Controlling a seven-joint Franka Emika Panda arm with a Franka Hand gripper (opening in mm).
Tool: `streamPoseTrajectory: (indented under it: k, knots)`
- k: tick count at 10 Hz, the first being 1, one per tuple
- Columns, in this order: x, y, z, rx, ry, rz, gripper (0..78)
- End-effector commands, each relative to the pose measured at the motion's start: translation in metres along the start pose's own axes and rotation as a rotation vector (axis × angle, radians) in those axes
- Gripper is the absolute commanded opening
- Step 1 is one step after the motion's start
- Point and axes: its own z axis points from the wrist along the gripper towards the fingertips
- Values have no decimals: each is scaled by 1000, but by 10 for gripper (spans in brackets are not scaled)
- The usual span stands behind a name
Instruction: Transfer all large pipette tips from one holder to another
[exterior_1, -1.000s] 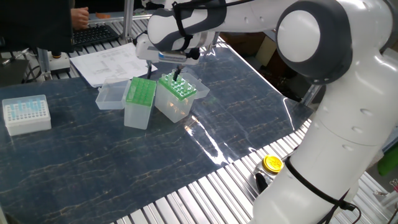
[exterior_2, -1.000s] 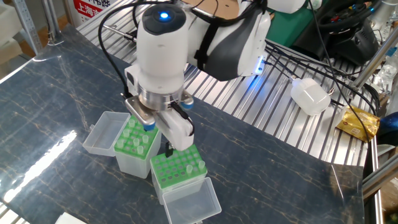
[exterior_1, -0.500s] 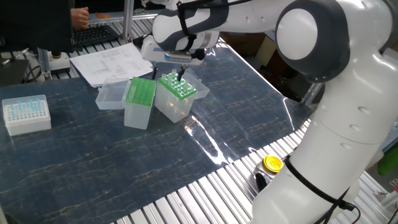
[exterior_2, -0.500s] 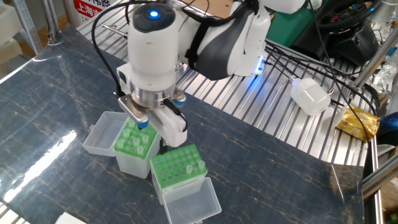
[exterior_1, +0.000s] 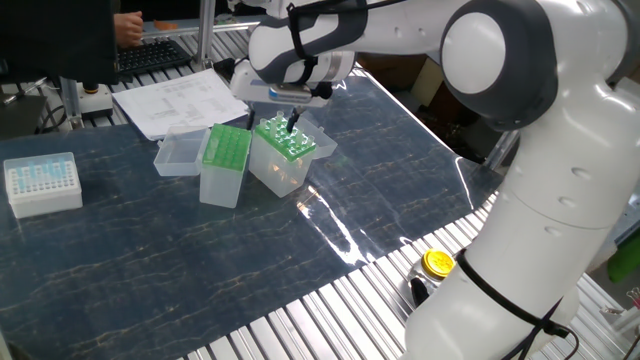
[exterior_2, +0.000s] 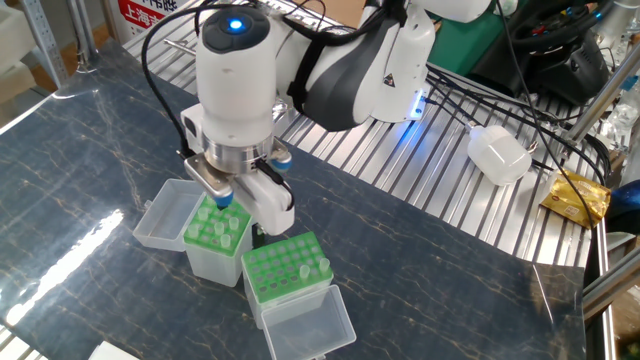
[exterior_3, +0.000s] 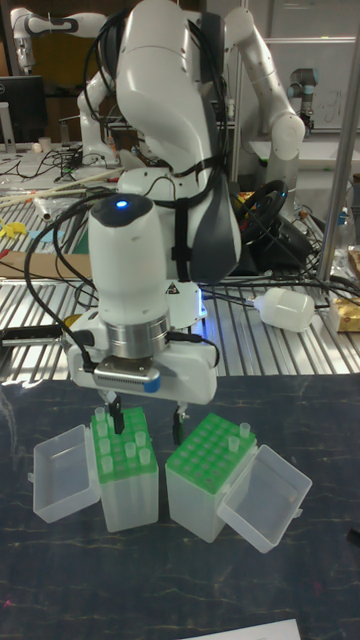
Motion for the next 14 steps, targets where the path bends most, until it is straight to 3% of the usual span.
streamPoseTrajectory:
  k: [1,14]
  knots:
    - [-1,0,0,-9,-2,0,774]
    - [1,-6,4,-3,-6,-10,774]
